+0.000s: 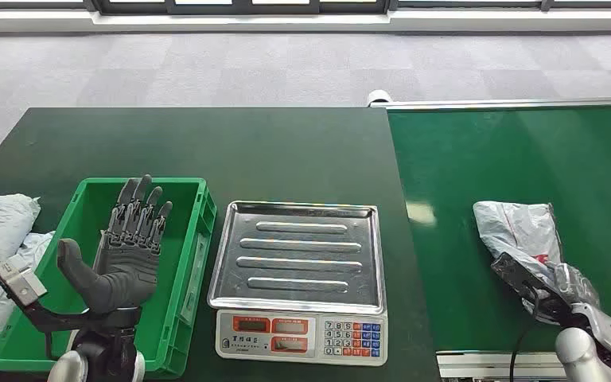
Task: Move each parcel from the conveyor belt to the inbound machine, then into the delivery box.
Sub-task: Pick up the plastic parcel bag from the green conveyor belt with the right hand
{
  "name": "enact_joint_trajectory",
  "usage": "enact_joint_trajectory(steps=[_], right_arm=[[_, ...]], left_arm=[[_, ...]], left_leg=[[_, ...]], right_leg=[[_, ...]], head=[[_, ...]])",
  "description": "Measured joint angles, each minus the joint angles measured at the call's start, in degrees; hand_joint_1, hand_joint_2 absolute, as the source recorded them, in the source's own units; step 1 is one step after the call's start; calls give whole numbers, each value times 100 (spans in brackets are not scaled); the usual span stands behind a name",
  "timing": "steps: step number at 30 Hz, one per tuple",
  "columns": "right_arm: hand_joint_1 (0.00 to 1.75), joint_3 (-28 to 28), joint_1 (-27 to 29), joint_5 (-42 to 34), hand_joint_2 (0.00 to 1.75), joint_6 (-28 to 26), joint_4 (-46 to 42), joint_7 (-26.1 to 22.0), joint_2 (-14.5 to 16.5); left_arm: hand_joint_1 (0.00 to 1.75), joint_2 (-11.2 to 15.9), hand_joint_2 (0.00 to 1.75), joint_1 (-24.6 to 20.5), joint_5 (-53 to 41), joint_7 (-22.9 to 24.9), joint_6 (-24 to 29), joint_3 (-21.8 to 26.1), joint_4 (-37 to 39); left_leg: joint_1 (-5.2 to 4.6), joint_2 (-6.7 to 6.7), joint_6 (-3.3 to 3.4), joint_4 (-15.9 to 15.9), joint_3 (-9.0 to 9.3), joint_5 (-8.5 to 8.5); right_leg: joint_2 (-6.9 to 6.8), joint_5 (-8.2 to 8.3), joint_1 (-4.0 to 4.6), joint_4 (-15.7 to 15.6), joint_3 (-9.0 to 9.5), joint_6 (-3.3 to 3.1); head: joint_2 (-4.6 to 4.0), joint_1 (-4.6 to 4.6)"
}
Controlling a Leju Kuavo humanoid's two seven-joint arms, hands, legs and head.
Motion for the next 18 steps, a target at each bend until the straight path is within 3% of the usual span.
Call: enact_joint_trajectory(steps=[6,12,18], right_arm=[[175,-92,81,77,175,-655,-817,-100,232],[175,-307,383,-38,175,-1945,-1951,-1089,601],[175,-316,587,56,175,-2275,-2974,-1283,852]], left_arm=[[0,-39,0,72,-61,35,22,1,-135],[0,-65,0,38,-73,47,39,1,-154],[0,-71,0,-45,-57,47,43,1,-77]], left_leg=[[2,0,-1,0,0,0],[2,0,-2,0,0,-1],[1,2,-2,-1,0,-1]], right_leg=[[1,-1,2,0,-3,-1],[1,-1,2,0,-5,-1],[3,-2,1,0,-4,-1]], head=[[0,-1],[0,-1],[0,-1]])
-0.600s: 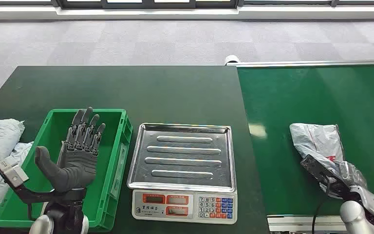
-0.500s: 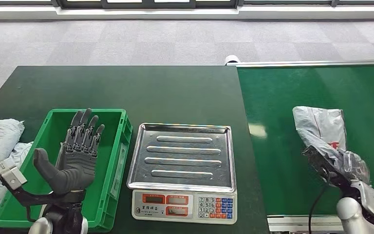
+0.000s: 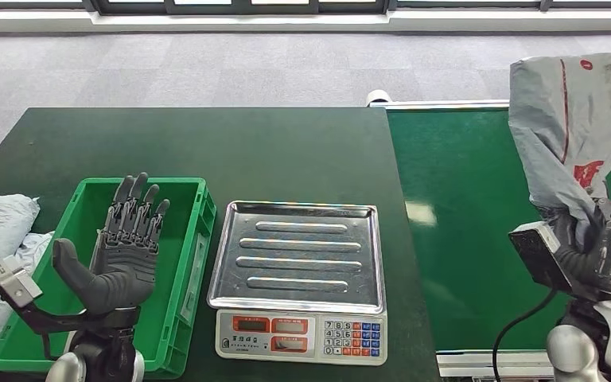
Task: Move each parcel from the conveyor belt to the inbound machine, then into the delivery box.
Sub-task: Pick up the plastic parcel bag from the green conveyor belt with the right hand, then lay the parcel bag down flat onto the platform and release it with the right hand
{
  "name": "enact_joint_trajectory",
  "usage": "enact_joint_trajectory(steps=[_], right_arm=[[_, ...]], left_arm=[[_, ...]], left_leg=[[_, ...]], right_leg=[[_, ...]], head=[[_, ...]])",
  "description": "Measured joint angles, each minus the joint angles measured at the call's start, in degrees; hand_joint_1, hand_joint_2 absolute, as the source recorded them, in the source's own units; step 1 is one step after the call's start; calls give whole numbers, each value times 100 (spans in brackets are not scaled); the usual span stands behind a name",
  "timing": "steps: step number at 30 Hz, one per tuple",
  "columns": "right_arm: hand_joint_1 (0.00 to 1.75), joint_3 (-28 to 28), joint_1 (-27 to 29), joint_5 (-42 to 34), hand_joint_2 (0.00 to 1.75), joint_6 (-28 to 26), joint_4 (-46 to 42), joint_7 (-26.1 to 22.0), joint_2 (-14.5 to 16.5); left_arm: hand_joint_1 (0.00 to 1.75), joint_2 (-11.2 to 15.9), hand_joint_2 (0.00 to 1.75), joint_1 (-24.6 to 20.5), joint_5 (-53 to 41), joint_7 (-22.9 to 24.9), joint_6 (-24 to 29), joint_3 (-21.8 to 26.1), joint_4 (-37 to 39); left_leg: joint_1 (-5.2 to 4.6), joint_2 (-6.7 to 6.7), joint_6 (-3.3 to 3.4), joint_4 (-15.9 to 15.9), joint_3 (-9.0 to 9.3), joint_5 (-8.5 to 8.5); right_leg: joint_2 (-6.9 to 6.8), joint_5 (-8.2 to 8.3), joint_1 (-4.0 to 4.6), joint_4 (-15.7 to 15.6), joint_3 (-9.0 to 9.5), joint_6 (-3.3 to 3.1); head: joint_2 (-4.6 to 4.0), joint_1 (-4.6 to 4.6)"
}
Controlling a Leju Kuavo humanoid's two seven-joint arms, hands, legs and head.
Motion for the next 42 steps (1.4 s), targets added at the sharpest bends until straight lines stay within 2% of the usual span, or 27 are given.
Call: enact_joint_trajectory(steps=[4,7,13,18,28,33,42], right_arm=[[175,76,64,-48,175,-99,-361,-234,96],[175,327,25,-102,175,-70,-508,-413,165],[175,1384,-549,-138,175,349,-326,-480,330],[175,2102,-823,-233,175,372,-115,-449,385],[175,2415,-945,-319,175,402,29,-475,387],[175,2740,-1135,-491,175,837,270,-598,530],[175,3696,-1637,-880,175,1818,932,-585,1138]], left_arm=[[0,4,0,-81,22,-27,-19,-16,113],[0,23,0,-179,64,-109,-52,-83,257],[0,121,0,-454,159,-262,-61,-321,592],[0,149,0,-539,195,-272,-57,-434,701],[0,196,0,-578,197,-272,-54,-468,772],[0,197,0,-573,206,-259,-56,-474,768],[0,194,0,-586,284,-216,-56,-476,766]], left_leg=[[-1,0,0,0,-1,0],[0,1,0,0,0,0],[4,6,-13,-1,3,15],[5,-5,-9,-1,-2,21],[4,-4,-9,-1,-12,19],[6,0,-11,-2,-13,20],[19,-1,-22,-2,-15,28]], right_leg=[[-1,1,-1,0,2,0],[1,2,0,0,4,-2],[11,10,5,2,-2,-10],[-4,10,6,4,-1,-10],[-2,10,4,4,-8,-10],[3,11,8,5,-11,-12],[3,13,18,7,-16,-17]], head=[[0,1],[0,1],[0,0],[0,0],[0,0],[0,1],[0,0]])
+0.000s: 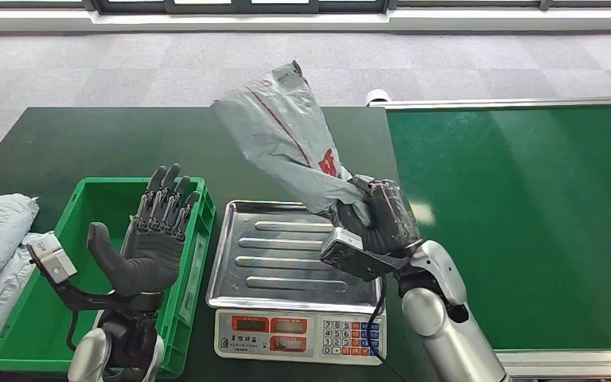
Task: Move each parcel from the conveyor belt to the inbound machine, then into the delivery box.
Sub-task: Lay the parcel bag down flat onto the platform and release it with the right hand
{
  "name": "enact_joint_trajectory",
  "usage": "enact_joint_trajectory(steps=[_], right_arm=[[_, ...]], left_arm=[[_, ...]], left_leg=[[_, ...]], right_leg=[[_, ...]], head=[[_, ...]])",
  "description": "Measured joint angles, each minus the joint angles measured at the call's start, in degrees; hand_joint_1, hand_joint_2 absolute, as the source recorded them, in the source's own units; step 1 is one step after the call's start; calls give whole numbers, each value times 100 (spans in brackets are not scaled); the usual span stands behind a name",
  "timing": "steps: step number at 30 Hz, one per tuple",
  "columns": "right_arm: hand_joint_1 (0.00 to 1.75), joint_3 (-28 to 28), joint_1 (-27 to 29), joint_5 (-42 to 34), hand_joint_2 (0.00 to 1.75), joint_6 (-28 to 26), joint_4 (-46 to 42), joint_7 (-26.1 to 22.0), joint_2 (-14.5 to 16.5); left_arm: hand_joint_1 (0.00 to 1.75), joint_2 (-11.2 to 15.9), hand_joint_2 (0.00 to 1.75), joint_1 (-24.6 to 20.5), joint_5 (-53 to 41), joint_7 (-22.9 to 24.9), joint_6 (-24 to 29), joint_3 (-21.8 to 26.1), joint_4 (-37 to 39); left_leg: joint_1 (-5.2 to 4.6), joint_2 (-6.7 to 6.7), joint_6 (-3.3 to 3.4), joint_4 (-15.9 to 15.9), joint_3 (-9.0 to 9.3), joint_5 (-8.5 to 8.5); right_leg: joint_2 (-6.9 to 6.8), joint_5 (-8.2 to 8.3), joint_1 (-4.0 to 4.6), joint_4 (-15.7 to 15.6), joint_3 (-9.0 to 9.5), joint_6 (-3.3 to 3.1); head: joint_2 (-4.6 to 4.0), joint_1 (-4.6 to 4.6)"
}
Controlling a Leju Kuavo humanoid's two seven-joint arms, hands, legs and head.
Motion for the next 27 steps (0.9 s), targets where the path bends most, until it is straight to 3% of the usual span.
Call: enact_joint_trajectory(steps=[5,23,24,27], right_arm=[[175,307,-116,-777,175,754,427,-91,319],[175,343,23,-422,175,577,769,245,430],[157,343,38,-409,175,589,769,284,430],[26,342,130,-340,175,634,769,412,430]], left_arm=[[0,-1,0,-28,-3,-17,109,-4,0],[0,-66,0,6,-21,91,190,-4,-239],[0,-72,0,7,-25,99,188,-4,-243],[0,-87,0,16,-58,137,186,-4,-269]], left_leg=[[0,-3,0,0,-2,0],[-1,-4,-1,1,-4,-1],[-1,-4,-1,1,-4,-1],[-1,-4,-1,1,-5,-1]], right_leg=[[-3,0,0,0,-2,0],[-4,0,0,-1,-6,0],[-4,0,0,-1,-5,0],[-4,0,-1,-1,-5,0]], head=[[0,0],[0,0],[0,0],[0,0]])
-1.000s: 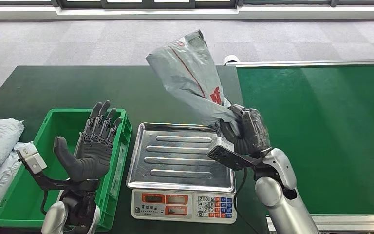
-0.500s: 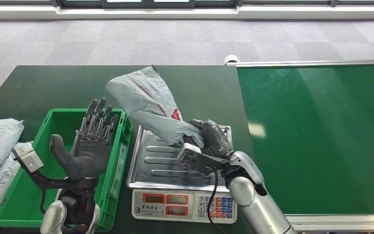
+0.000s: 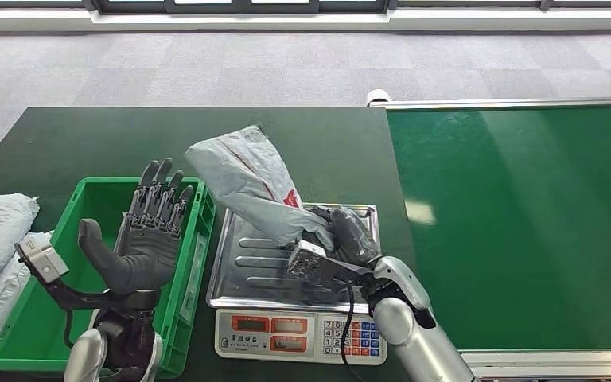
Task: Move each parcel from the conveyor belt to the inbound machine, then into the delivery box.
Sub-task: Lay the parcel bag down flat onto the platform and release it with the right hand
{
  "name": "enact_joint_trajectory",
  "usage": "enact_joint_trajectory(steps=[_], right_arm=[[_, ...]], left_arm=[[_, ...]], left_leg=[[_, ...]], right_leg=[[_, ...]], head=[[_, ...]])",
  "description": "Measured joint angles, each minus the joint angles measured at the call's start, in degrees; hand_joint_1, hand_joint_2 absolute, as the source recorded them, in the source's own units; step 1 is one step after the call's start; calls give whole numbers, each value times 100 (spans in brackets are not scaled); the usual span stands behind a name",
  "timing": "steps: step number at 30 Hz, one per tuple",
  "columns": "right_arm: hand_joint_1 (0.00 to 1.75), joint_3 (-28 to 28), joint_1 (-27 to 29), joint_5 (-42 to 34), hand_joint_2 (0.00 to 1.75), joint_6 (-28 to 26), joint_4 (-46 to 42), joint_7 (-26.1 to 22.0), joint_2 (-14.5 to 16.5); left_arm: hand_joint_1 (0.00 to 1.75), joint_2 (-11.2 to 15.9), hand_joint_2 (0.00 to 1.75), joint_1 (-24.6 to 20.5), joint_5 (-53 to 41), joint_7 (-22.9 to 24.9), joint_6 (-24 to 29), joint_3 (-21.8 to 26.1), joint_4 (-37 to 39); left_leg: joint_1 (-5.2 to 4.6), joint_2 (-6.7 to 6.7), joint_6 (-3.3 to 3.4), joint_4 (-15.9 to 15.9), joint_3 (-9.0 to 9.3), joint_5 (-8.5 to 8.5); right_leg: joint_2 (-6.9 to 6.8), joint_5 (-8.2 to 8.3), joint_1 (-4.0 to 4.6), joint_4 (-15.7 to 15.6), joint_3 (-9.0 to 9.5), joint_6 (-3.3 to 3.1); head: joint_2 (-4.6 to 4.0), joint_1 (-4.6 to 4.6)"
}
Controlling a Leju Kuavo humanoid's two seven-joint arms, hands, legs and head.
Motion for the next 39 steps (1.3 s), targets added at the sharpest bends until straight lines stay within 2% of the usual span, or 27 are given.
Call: enact_joint_trajectory(steps=[1,7,17,25,39], right_arm=[[0,-1,35,38,175,5,0,48,0],[0,-56,193,145,175,-41,0,202,-3],[0,-347,462,-426,175,97,-86,-98,-46],[0,-705,837,-1062,175,305,-593,-481,-121],[0,-885,1011,-1089,175,338,-926,-500,-180]], left_arm=[[0,-1,0,10,-12,9,2,0,-13],[0,-2,0,137,-31,21,35,0,-119],[0,-2,0,269,-249,8,194,0,-262],[0,-13,0,316,-1608,-233,1246,0,-518],[0,-45,0,355,-1677,-237,1309,0,-680]], left_leg=[[0,0,0,0,0,0],[0,0,-1,0,-1,-1],[0,2,-3,0,0,-2],[0,2,-3,0,0,-4],[0,4,-3,0,2,-4]], right_leg=[[0,0,0,0,0,0],[0,0,-1,0,-1,0],[1,0,0,0,-2,0],[2,-1,-1,0,-2,0],[2,-1,0,-1,-1,-1]], head=[[0,0],[0,0],[0,0],[0,0],[0,0]])
